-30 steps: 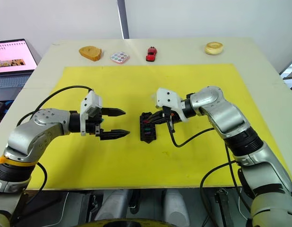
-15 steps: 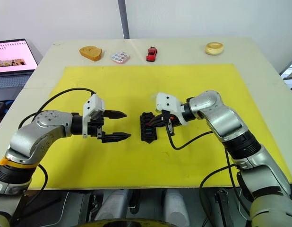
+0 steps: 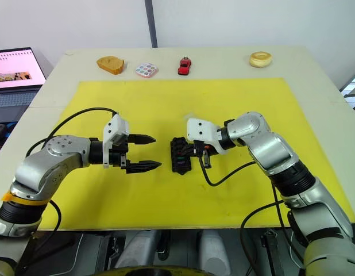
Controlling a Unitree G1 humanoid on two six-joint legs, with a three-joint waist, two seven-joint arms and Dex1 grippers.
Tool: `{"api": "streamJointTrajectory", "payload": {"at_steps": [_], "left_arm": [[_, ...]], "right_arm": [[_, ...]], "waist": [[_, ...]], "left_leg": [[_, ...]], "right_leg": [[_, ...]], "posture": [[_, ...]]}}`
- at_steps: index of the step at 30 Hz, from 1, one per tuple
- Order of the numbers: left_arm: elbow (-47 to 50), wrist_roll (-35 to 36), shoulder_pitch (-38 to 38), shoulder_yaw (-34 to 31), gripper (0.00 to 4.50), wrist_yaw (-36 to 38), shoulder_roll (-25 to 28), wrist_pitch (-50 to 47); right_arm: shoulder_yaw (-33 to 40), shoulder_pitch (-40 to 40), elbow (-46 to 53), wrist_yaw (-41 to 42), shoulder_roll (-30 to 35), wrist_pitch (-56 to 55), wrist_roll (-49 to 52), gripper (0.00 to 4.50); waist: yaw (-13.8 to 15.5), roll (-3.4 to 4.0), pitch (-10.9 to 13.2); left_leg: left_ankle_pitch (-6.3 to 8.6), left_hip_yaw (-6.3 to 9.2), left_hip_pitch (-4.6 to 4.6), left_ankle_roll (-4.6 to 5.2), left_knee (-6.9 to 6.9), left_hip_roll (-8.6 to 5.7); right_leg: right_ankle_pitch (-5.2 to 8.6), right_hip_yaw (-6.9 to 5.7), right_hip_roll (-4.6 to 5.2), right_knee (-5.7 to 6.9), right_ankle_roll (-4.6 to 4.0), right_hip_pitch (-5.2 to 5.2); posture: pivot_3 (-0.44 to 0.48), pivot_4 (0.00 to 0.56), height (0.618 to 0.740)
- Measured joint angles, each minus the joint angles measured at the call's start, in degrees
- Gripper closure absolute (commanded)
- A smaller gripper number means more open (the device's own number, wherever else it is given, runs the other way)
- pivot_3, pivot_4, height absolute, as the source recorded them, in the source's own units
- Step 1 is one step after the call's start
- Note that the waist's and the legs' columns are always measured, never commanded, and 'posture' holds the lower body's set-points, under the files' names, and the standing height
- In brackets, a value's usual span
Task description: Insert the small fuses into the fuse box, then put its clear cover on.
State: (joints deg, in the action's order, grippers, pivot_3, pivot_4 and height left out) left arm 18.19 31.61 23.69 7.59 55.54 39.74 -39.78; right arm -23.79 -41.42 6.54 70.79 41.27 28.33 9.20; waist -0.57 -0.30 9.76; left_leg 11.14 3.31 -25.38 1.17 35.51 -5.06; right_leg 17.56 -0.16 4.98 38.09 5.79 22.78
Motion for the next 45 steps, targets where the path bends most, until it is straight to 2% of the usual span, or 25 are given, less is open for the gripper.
{"api": "streamJointTrajectory", "payload": {"at_steps": [6, 9, 22, 30, 31, 32, 45], "left_arm": [[0.0, -0.17, -0.83, 0.0, 0.02, -0.53, -0.02, 0.31], [0.0, -0.42, -0.91, 0.0, 0.0, -0.82, -0.41, 0.44], [-0.09, -0.49, -1.06, -0.09, 0.0, -0.61, -0.52, 0.81], [-2.77, -1.01, -0.39, -0.18, 0.0, 2.18, 1.94, 1.56], [-3.03, -1.12, 0.07, -0.18, 0.0, 2.6, 2.45, 1.65], [-3.13, -1.13, 0.58, -0.22, 0.0, 2.98, 2.65, 1.71], [-1.31, -1.11, 1.05, -0.6, 0.0, 3.3, 3.11, 1.54]], "right_arm": [[0.01, 0.02, 0.0, 0.05, -0.01, -0.04, -0.14, 4.5], [0.24, 0.01, -0.05, 0.07, -0.25, 0.42, 0.09, 3.59], [3.25, -0.2, -0.95, 1.98, -0.23, 4.23, 3.19, 3.59], [7.27, -1.81, -1.38, 3.35, -1.07, 7.17, 7.82, 3.59], [7.35, -1.78, -1.38, 2.87, -1.97, 7.43, 8.02, 4.19], [7.34, -1.69, -1.37, 2.55, -2.36, 7.55, 8.09, 4.46], [6.48, 1.39, -1.29, -0.21, -3.61, 6.25, 7.77, 4.49]], "waist": [[0.03, 0.0, 0.0], [0.02, 0.0, 0.0], [0.01, 0.0, 0.0], [-0.02, 0.0, 0.0], [-0.05, 0.0, 0.0], [0.0, 0.0, 0.0], [-0.02, 0.0, 0.0]], "left_leg": [[0.0, 0.01, 0.0, 0.0, 0.04, 0.0], [0.0, 0.01, 0.0, 0.0, 0.05, 0.0], [0.01, 0.01, 0.0, 0.01, 0.1, 0.0], [0.01, 0.01, 0.0, 0.01, 0.13, 0.0], [0.01, 0.01, 0.0, 0.01, 0.12, 0.01], [0.01, 0.01, -0.01, 0.01, 0.12, 0.0], [0.01, 0.01, -0.01, 0.01, 0.17, 0.0]], "right_leg": [[0.0, 0.0, 0.0, 0.01, 0.0, -0.02], [0.0, 0.0, 0.0, 0.02, 0.0, -0.02], [0.0, 0.0, -0.01, 0.04, 0.0, -0.02], [0.0, 0.0, -0.01, 0.05, 0.0, -0.03], [0.0, 0.0, -0.01, 0.06, 0.0, -0.02], [0.0, 0.0, -0.01, 0.07, 0.0, -0.01], [0.0, 0.0, -0.01, 0.08, 0.0, -0.03]], "posture": [[0.0, 0.15, 0.74], [0.0, 0.15, 0.74], [0.0, 0.15, 0.74], [0.0, 0.15, 0.74], [0.0, 0.15, 0.74], [0.0, 0.15, 0.74], [0.0, 0.15, 0.74]]}}
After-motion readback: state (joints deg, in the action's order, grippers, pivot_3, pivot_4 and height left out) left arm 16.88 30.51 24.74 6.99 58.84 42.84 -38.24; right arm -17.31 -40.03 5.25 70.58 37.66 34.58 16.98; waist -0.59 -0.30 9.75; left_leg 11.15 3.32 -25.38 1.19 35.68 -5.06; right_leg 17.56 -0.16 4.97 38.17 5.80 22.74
